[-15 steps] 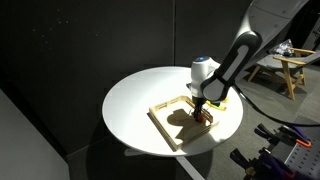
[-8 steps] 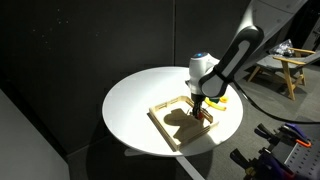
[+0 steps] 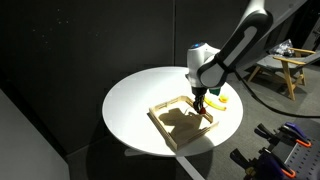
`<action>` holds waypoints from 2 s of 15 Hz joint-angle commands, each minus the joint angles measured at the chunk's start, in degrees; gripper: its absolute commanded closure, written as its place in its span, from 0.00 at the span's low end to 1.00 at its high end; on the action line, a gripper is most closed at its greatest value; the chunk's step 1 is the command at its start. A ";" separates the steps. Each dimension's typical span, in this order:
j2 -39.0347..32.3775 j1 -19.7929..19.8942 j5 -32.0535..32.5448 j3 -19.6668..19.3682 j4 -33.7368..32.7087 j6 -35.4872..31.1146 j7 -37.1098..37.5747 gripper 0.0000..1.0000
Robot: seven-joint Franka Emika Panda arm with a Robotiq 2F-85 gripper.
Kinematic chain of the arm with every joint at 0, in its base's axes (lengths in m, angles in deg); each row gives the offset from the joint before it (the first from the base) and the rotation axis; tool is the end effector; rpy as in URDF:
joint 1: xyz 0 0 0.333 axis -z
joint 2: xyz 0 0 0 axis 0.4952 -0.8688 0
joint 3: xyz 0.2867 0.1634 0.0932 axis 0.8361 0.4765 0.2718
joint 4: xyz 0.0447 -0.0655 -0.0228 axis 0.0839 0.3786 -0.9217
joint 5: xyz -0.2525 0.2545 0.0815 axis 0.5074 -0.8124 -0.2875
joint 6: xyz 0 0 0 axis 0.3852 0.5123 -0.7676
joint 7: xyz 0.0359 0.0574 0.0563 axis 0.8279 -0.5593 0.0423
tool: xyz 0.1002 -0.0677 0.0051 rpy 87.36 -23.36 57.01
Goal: Put the strawberry on the table.
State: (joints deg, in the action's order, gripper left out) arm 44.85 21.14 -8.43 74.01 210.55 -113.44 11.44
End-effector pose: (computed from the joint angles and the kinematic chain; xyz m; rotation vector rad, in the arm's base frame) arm 0.5420 0.0884 0.1799 2.9487 0.6494 -0.2137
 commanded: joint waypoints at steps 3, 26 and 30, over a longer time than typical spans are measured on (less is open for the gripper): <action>6.59 0.43 0.78 -0.21 2.37 4.42 1.98 0.77; 7.94 11.77 -9.17 -4.07 1.44 2.78 4.52 0.77; 4.41 11.67 -9.23 -4.19 0.72 0.34 4.80 0.77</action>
State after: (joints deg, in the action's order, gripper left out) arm 52.09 32.76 -16.91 69.81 213.09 -111.85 15.27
